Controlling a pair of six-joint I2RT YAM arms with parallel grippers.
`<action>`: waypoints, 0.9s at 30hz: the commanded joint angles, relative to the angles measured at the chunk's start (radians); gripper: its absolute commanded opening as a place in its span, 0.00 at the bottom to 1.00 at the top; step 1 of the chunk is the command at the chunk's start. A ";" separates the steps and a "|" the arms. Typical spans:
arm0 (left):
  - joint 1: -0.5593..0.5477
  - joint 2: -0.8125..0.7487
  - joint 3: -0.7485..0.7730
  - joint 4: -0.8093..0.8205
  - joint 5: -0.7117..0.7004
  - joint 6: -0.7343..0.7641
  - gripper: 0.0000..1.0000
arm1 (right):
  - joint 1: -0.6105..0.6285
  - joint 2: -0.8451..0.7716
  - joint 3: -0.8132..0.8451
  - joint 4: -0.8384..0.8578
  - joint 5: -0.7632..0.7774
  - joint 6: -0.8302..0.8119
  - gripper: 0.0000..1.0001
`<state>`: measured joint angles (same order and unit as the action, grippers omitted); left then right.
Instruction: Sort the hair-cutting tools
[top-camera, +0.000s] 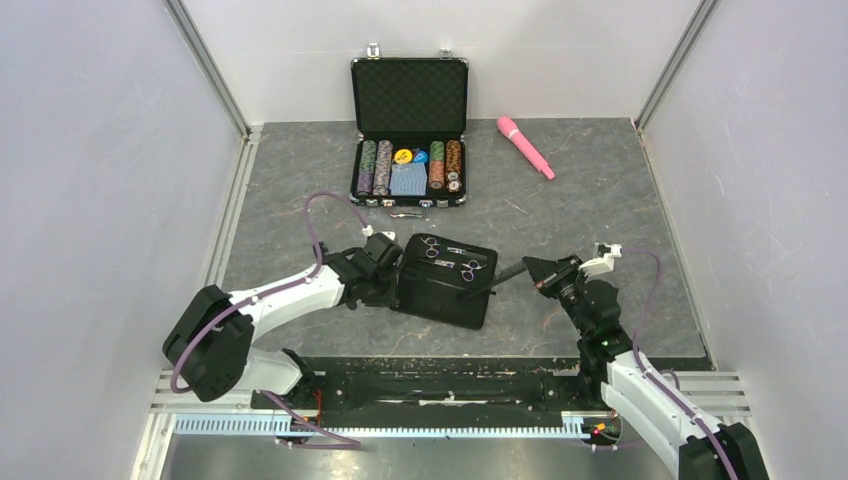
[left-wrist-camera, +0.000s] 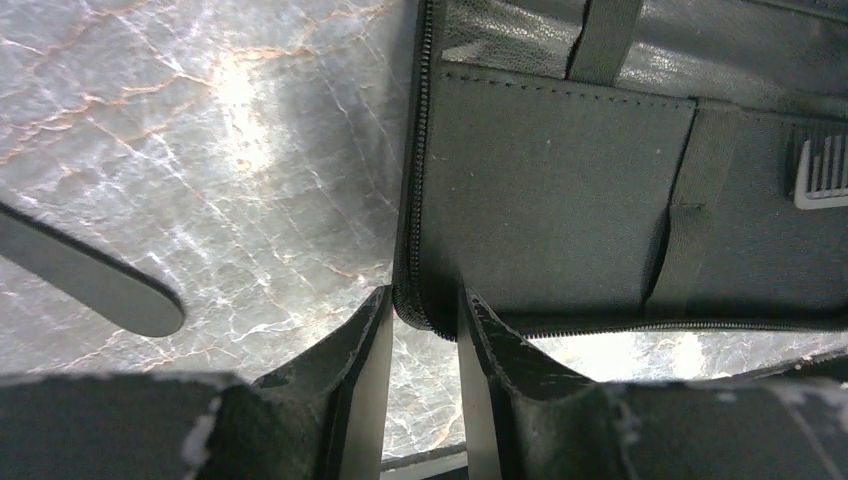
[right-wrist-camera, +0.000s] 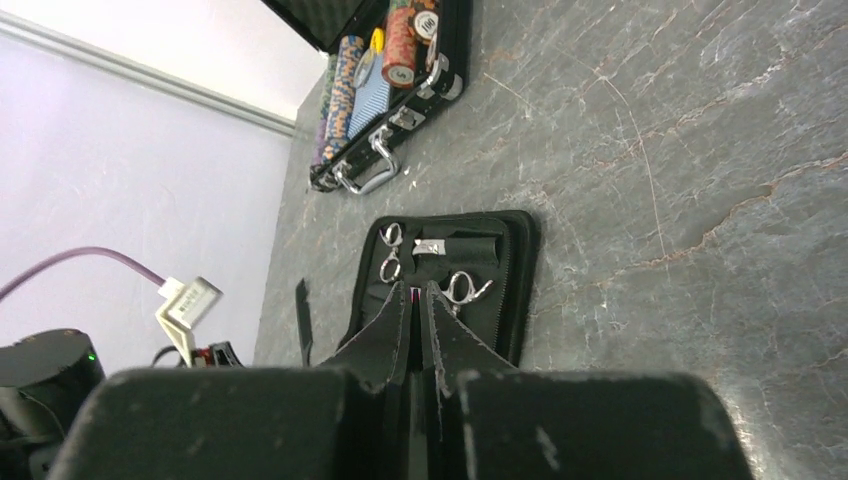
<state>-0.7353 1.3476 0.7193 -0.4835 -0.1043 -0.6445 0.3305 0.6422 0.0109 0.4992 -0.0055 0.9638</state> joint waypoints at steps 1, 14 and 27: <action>-0.008 0.033 -0.006 0.021 0.099 -0.044 0.36 | -0.002 -0.018 -0.061 0.053 0.067 0.056 0.00; -0.062 0.154 0.015 0.085 0.240 -0.063 0.36 | 0.004 -0.045 -0.096 -0.060 0.118 0.027 0.00; -0.065 0.160 0.026 0.085 0.249 -0.047 0.36 | 0.005 0.121 -0.120 0.112 0.116 0.018 0.00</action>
<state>-0.7879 1.4872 0.7425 -0.4244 0.1165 -0.6827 0.3309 0.7132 0.0109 0.5301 0.1097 0.9943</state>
